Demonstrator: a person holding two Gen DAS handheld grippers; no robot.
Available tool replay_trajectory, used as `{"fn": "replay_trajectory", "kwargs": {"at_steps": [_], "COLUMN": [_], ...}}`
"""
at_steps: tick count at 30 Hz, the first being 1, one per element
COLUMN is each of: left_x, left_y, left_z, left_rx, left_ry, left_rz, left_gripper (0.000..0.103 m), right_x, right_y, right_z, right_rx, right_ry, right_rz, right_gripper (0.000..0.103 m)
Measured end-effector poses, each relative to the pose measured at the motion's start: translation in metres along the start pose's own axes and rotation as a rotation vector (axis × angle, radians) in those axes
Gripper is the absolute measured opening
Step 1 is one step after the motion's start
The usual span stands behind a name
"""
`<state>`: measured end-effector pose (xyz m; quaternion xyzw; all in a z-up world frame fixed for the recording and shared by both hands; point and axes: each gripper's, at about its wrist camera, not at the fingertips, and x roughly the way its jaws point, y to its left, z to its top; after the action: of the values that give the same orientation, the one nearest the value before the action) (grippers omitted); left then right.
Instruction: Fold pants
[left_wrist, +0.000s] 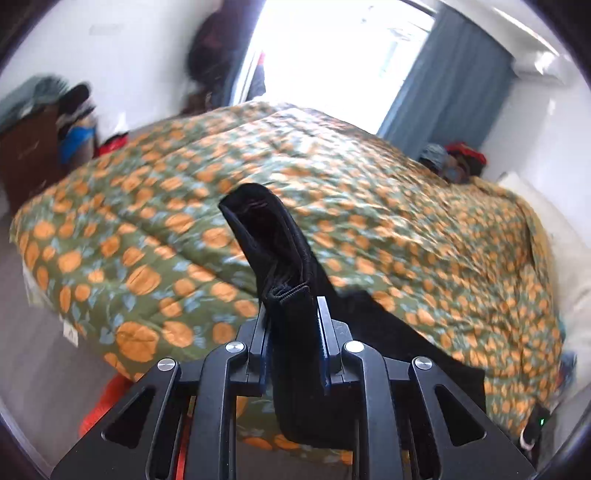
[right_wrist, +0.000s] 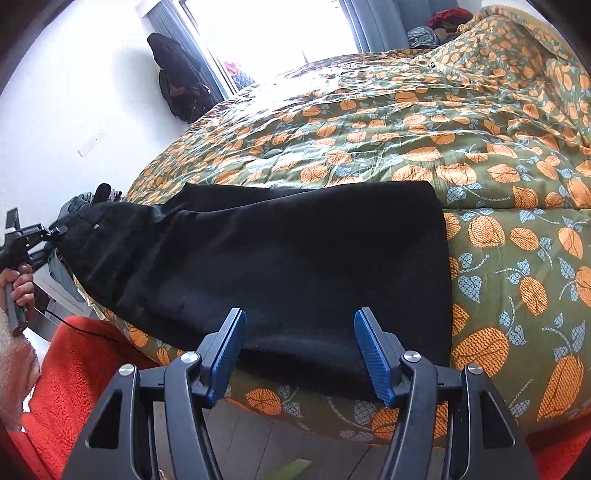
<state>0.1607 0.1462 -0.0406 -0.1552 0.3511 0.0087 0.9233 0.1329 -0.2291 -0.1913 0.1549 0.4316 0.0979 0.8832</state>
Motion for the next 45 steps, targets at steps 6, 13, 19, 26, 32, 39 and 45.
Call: {"fn": "replay_trajectory", "kwargs": {"at_steps": [6,13,19,26,32,39,45], "left_x": [0.028,0.137,0.076,0.1,0.142,0.14,0.133], "left_y": [-0.157,-0.257,-0.196,-0.097,-0.127,-0.121,-0.117], "left_z": [-0.029,-0.127,-0.087,-0.066,-0.126,-0.121,-0.109], "left_rx": [0.271,0.495,0.355,0.237,0.395,0.353,0.322], "left_ry": [0.085,0.447,0.353,0.276,0.336,0.353,0.375], "left_rz": [-0.189,-0.202,-0.278,0.011,0.049,0.009,0.016], "left_gripper": [0.019,0.037,0.075,0.046,0.016,0.013,0.028], "right_x": [-0.015,-0.033,-0.048,0.006,0.083,0.122,0.11], "right_y": [0.0,-0.025,-0.045,-0.031,-0.033,-0.014,0.012], "right_z": [0.007,0.008,0.016,0.061,0.077,0.081,0.092], "right_rx": [0.004,0.081,0.138,0.218,0.253,0.231,0.075], "right_ry": [-0.072,-0.125,-0.166,0.061,0.322,0.455,0.428], "right_rz": [0.027,-0.002,-0.003,0.363,0.383,0.452,0.413], "right_gripper": [0.061,0.061,0.061,0.061,0.061,0.064,0.026]}}
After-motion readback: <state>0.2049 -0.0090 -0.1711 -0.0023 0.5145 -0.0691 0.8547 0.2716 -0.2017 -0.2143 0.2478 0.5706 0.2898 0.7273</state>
